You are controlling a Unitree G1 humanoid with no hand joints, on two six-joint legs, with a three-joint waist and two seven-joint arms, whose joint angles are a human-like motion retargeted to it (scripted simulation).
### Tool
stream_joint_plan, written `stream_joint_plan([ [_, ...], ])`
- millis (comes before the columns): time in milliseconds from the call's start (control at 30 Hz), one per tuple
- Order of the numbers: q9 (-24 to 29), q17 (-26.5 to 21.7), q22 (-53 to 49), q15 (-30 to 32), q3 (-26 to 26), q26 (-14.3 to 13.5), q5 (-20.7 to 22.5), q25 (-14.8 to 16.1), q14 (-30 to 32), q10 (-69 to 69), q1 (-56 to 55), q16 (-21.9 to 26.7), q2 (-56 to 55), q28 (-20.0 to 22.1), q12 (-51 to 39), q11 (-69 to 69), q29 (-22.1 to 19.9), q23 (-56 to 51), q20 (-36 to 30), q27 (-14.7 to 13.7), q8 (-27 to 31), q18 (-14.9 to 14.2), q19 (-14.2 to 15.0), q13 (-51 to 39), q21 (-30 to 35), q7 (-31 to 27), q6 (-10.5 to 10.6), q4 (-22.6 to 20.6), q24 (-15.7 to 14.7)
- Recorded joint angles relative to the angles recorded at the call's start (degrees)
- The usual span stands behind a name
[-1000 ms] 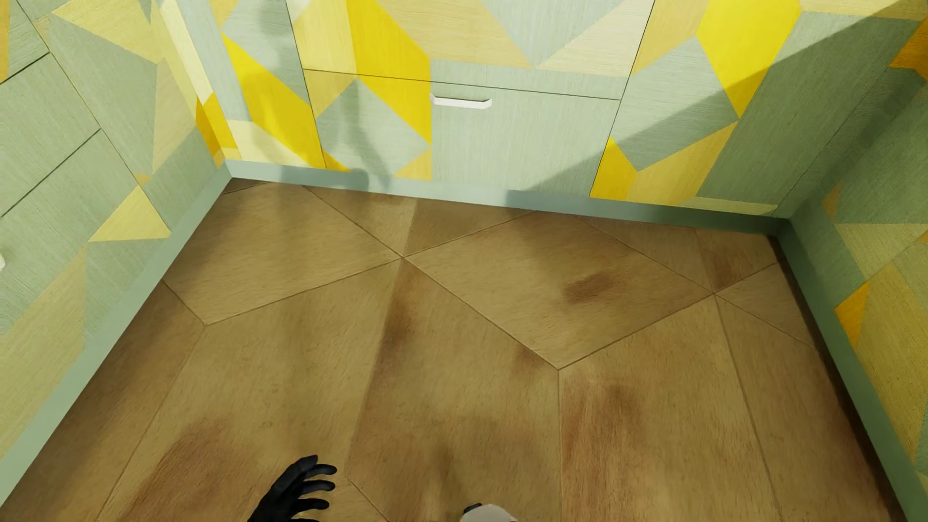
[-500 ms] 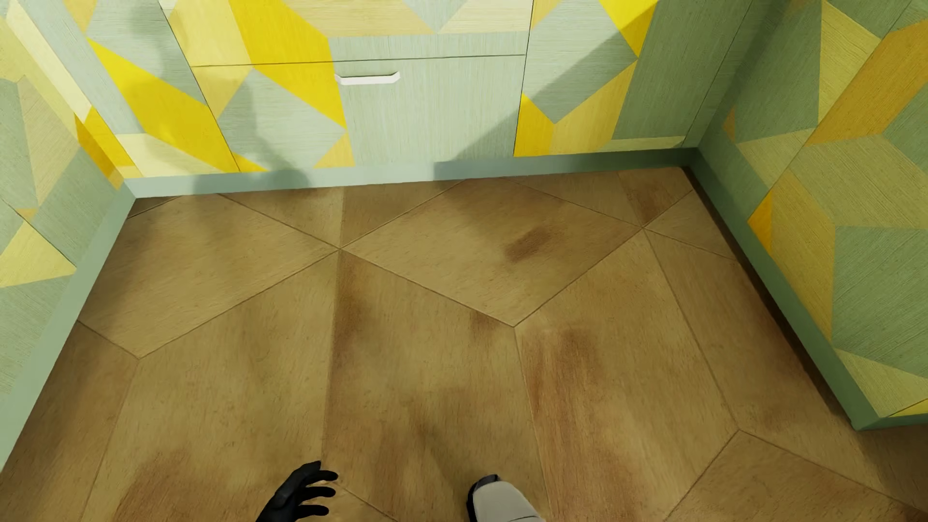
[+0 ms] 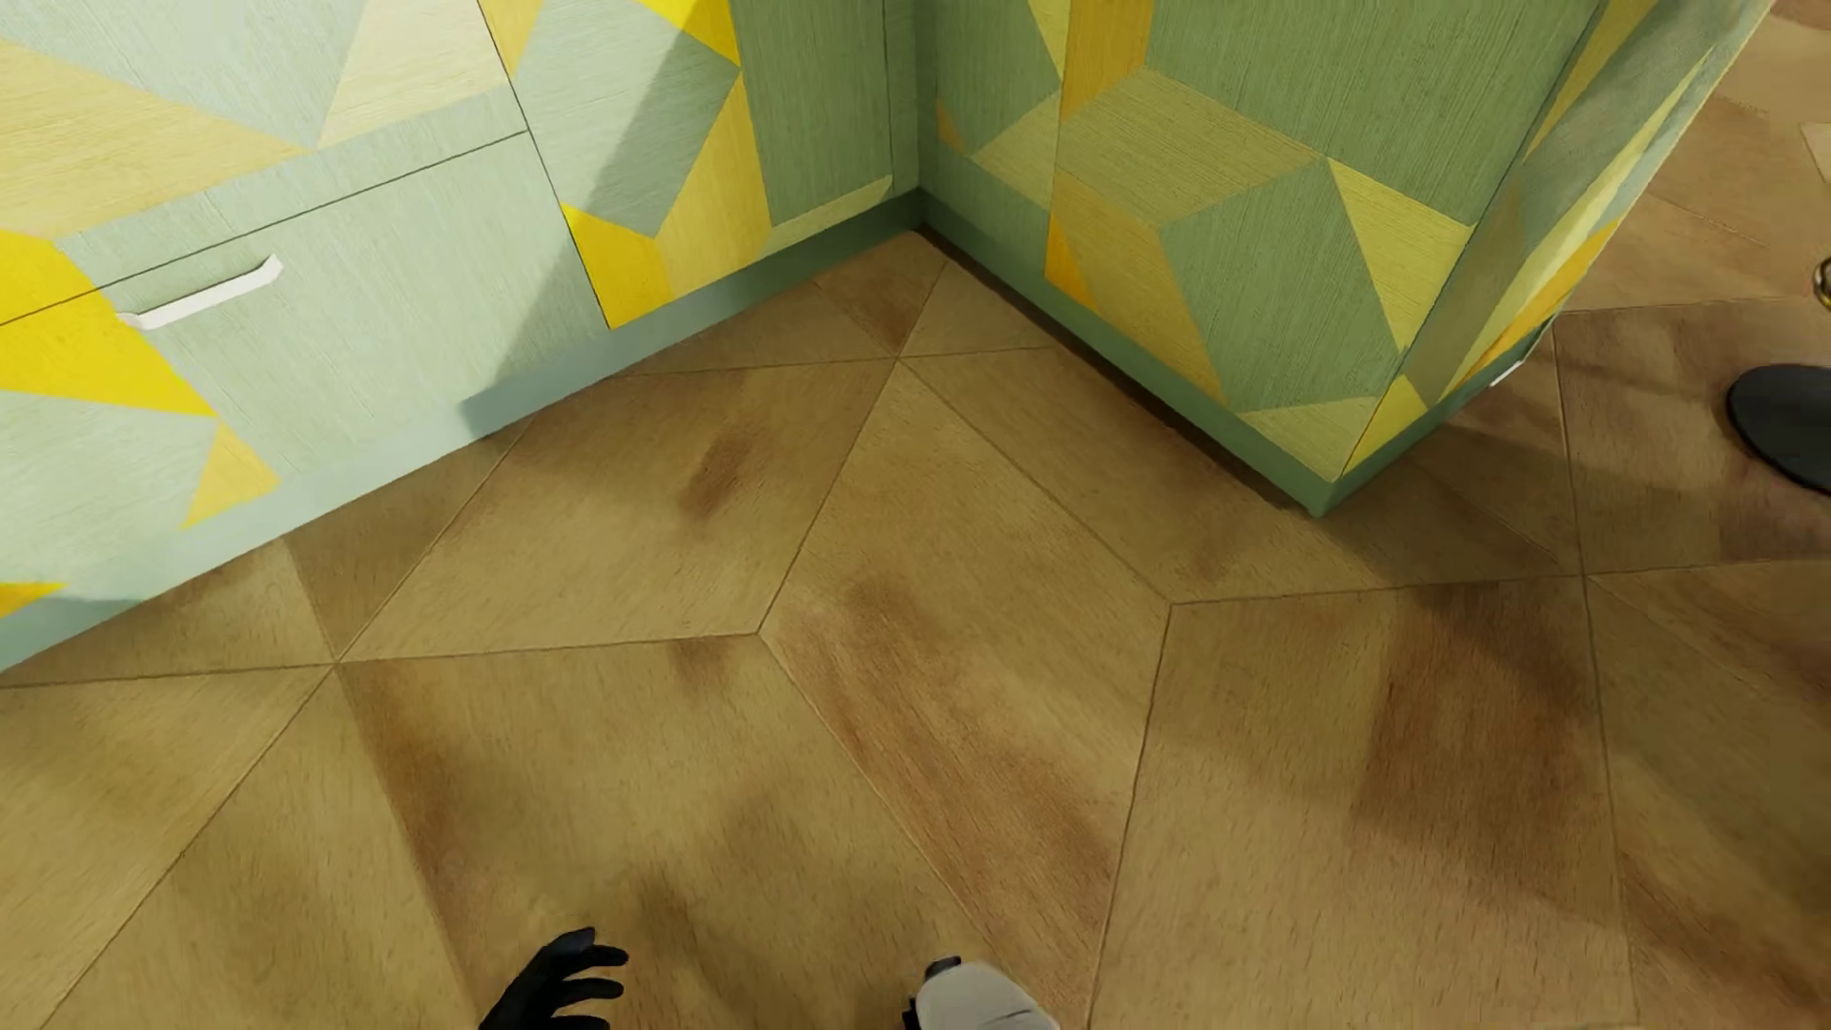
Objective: Face back
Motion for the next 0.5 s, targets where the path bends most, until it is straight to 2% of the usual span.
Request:
stream_joint_plan([
  [33,-0.1,-0.7,-0.4,-3.4,2.2,1.3,-3.1,-1.7,-1.7,3.4,-0.8,-0.7,0.6,-0.3,-1.2,3.6,0.8,-0.4,0.8,2.1,-2.9,-4.4,0.1,-0.6,1.2,1.0,-2.2,0.2,0.7],
  [67,-0.2,-3.1,-3.5,3.6,5.8,1.9,-2.7,-4.1,-0.9,11.1,-4.5,-3.2,-0.1,0.2,-1.9,3.3,2.0,3.1,0.1,2.8,-3.1,-6.0,3.0,-2.0,2.6,0.0,-2.5,1.0,1.0],
  [100,-0.3,-3.9,-2.6,5.0,8.0,0.1,-0.9,-5.8,2.1,15.5,-7.9,-5.1,-0.4,0.6,-0.6,1.8,2.8,2.6,-0.1,2.9,-2.2,-5.2,3.0,-3.3,1.8,-2.7,-1.5,0.0,0.8],
  [133,-0.2,-2.3,-1.7,6.7,8.3,-0.6,0.6,-6.9,2.2,14.1,-9.3,-4.6,-0.1,0.5,0.6,-0.5,2.9,0.8,0.7,2.0,-1.2,-3.7,3.1,-4.2,1.6,-3.9,-1.0,-1.6,0.8],
  [167,-0.3,-0.6,-2.4,8.9,8.3,-0.7,2.3,-7.0,-1.0,9.2,-10.1,-3.7,0.5,-0.1,2.2,-3.4,2.8,0.5,1.6,-0.1,-0.3,-2.1,3.4,-4.5,1.4,-2.8,0.3,-2.9,0.9],
  [200,-0.4,0.4,-1.6,9.2,6.3,-0.8,3.1,-6.8,1.7,6.0,-8.5,-2.0,1.3,-0.5,4.0,-5.0,1.2,-1.1,1.3,-2.6,0.5,2.9,3.0,-4.0,1.2,-2.6,0.4,-3.3,0.8],
  [233,-0.6,0.7,0.4,5.0,4.1,-0.2,1.8,-6.0,2.4,4.1,-6.9,0.3,1.3,-0.7,3.9,-1.8,0.9,-1.3,0.6,-4.7,-0.3,7.0,-0.5,-4.6,2.7,-0.3,-1.2,-3.2,0.4],
  [267,-0.5,0.4,0.2,-2.1,3.7,1.6,-1.0,-5.0,2.6,3.2,-5.3,0.2,1.5,-0.5,2.0,5.2,2.0,-2.3,0.9,-6.3,-3.1,4.4,-1.5,-4.0,3.1,1.4,-2.5,-2.8,0.0],
  [300,-1.3,-0.9,-1.2,-5.9,4.4,2.2,-3.7,-4.9,1.4,4.9,-5.7,-0.1,3.2,0.1,0.7,5.6,3.3,-1.1,0.8,-7.2,-3.3,4.5,0.5,-3.7,2.7,2.8,-3.4,-2.2,-0.5],
  [333,-2.1,-2.5,-1.2,-1.7,5.7,1.9,-5.0,-4.9,-0.2,7.4,-6.6,-1.7,4.3,1.2,-1.3,2.5,4.3,0.9,0.0,-7.6,-2.9,6.0,9.1,-3.5,2.7,3.7,-3.3,-1.2,-0.8],
  [367,-2.7,-2.3,-2.3,1.2,5.7,0.9,-3.5,-4.5,-1.2,8.9,-7.5,-3.2,3.9,2.6,-1.6,1.4,4.8,0.7,-1.3,-7.0,-2.9,4.9,6.0,-3.3,1.1,3.2,-2.1,0.0,-0.9],
  [433,-3.1,-0.3,-3.7,3.5,0.5,-2.1,-2.2,-3.5,0.2,5.2,-4.8,-3.1,5.1,3.7,1.8,-2.1,5.0,-1.9,-0.6,-3.5,-0.8,4.8,5.9,-4.7,2.2,5.4,-2.4,0.9,-1.3],
  [467,-2.7,0.4,-4.6,4.5,0.4,-2.7,-1.9,-3.0,0.8,4.8,-4.2,-2.1,4.9,3.5,1.5,-2.8,4.8,-1.9,-0.4,-2.2,0.0,4.3,5.9,-4.5,2.0,5.0,-2.8,0.8,-2.0],
  [500,-2.0,-1.1,-5.1,5.3,0.9,-2.3,-1.1,-2.6,0.9,5.7,-4.4,-2.8,4.9,2.8,0.0,-3.4,4.5,-0.5,-0.7,-1.7,0.6,3.6,6.0,-2.7,2.4,2.4,-2.1,0.4,-2.7],
])
